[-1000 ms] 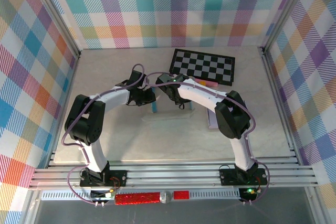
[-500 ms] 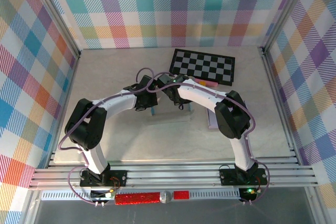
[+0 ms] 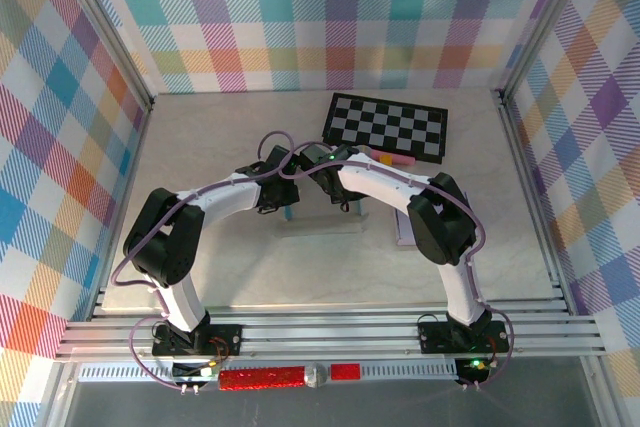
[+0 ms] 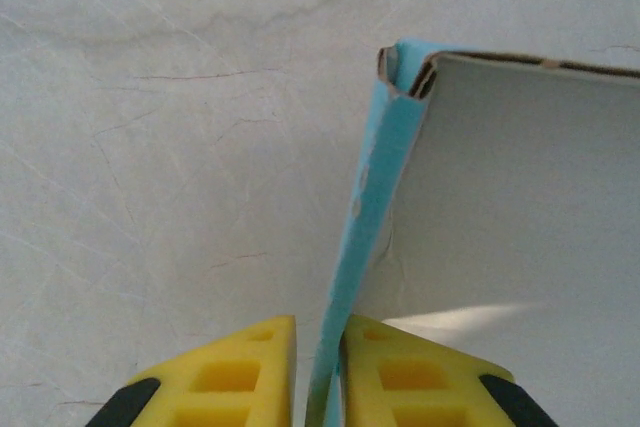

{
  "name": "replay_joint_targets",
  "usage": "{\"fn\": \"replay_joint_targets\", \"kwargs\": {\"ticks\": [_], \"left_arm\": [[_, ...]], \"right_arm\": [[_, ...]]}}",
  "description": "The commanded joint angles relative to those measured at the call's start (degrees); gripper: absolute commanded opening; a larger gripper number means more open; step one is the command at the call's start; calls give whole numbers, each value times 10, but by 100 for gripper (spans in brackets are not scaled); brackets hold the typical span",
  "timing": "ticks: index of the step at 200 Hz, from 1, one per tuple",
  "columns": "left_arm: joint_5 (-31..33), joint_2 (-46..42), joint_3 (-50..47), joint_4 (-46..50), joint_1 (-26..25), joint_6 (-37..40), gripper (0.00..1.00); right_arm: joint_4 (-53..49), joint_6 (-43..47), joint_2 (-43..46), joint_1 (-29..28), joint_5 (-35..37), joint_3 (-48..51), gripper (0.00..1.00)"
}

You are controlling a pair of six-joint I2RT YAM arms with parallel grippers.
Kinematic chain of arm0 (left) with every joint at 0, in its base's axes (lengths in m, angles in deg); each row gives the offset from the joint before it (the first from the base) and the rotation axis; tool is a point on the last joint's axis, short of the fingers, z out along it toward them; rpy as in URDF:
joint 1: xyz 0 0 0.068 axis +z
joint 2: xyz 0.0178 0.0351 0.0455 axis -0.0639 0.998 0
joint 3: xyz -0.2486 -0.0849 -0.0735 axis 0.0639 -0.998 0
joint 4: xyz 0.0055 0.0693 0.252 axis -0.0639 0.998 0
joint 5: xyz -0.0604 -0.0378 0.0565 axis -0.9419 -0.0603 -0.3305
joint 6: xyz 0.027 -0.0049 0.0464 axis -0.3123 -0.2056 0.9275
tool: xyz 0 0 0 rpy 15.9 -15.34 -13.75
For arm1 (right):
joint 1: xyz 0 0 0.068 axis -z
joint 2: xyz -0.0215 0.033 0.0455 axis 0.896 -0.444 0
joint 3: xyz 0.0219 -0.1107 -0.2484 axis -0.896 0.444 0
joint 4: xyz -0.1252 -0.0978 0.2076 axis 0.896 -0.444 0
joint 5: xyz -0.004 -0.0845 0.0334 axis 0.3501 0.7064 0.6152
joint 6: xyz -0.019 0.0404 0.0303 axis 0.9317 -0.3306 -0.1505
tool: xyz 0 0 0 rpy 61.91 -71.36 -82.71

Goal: Fold the paper box

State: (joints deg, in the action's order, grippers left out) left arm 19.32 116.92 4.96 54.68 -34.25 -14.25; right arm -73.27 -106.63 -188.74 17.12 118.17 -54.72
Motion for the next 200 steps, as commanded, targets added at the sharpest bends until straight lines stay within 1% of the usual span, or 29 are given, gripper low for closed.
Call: {"fn": "replay_joint_targets", "kwargs": {"ticks": [1,24,35,72,81,94,108,130,143,163,190,200], "left_arm": [[8,5,-14,21,-15,4,13],[7,6,-14,27,-16,5,9],[16,4,-17,33,-17,2,0],[104,-5,-9,82,-26,-3,0],[119,-5,-7,89,-27,-3,0],[124,-8,-10,84,-28,-2,0],[110,-10,-15,68,-28,-4,0],[59,-16,-30,18,-28,10,0],[38,-21,-37,3,-27,16,12],[8,-24,-46,-11,-23,28,23],[-11,-21,-51,-14,-21,30,23],[-11,-18,-52,-13,-20,28,22]], "right_arm": [[-9,10,-6,-3,25,1,0],[-11,6,-7,-3,25,2,0],[-11,4,-7,-3,25,2,0],[-15,2,-7,-3,26,3,0],[-14,1,-7,-3,25,4,0],[-11,3,-5,-3,24,5,0],[-5,6,-5,-3,20,8,0],[4,13,-2,-3,18,15,0],[5,15,0,-3,18,16,0],[6,15,2,-3,18,16,0],[6,14,4,-3,18,18,0],[5,13,4,-3,18,18,0]]}}
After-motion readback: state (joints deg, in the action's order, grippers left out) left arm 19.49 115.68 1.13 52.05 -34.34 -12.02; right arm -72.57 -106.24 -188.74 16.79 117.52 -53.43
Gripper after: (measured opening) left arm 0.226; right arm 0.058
